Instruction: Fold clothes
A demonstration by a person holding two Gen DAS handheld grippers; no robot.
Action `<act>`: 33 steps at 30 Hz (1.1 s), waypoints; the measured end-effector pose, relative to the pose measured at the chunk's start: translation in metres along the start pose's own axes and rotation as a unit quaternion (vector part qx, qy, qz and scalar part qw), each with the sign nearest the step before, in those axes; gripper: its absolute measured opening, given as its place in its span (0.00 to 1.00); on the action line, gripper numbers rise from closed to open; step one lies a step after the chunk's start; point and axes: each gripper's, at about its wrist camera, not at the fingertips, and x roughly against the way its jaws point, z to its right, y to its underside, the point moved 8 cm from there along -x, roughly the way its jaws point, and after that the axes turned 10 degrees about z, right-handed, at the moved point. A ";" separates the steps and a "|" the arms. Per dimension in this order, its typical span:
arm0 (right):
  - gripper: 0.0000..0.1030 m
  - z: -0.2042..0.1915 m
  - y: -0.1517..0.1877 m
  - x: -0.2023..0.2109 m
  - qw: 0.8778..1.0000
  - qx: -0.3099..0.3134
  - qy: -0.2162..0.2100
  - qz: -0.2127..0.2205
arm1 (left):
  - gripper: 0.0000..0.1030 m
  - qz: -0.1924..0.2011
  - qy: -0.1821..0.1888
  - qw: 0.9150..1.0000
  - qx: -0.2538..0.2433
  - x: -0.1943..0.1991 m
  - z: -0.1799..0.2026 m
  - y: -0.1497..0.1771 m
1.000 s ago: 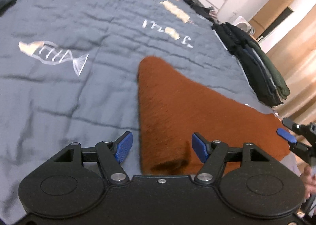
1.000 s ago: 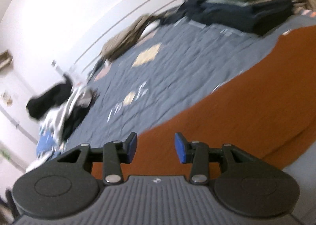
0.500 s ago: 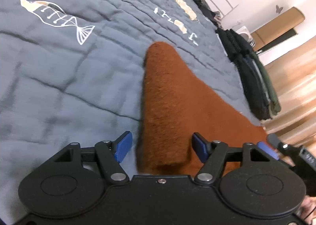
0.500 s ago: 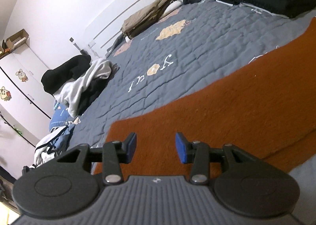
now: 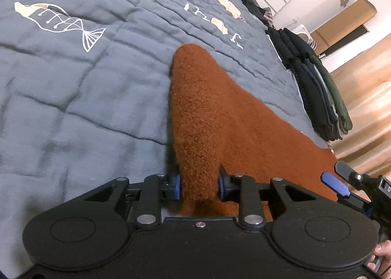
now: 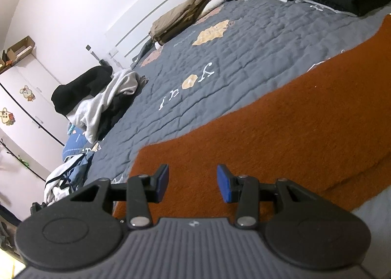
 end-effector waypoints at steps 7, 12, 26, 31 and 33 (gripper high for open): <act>0.42 -0.006 0.005 -0.004 1.000 0.007 -0.003 -0.010 | 0.11 0.021 0.002 1.000 -0.018 0.008 0.007 -0.008; 0.42 -0.009 0.008 -0.008 1.000 0.007 -0.004 -0.017 | 0.10 0.021 -0.001 1.000 -0.019 0.016 0.005 -0.012; 0.42 -0.033 0.016 -0.023 0.999 0.010 -0.020 -0.032 | 0.09 0.043 -0.011 0.999 -0.023 0.059 -0.022 -0.032; 0.42 -0.049 0.024 -0.032 0.998 0.013 -0.033 -0.044 | 0.09 0.055 -0.023 0.998 -0.023 0.076 -0.037 -0.041; 0.42 -0.056 0.029 -0.035 0.998 0.017 -0.040 -0.051 | 0.09 0.061 -0.027 0.998 -0.021 0.083 -0.044 -0.046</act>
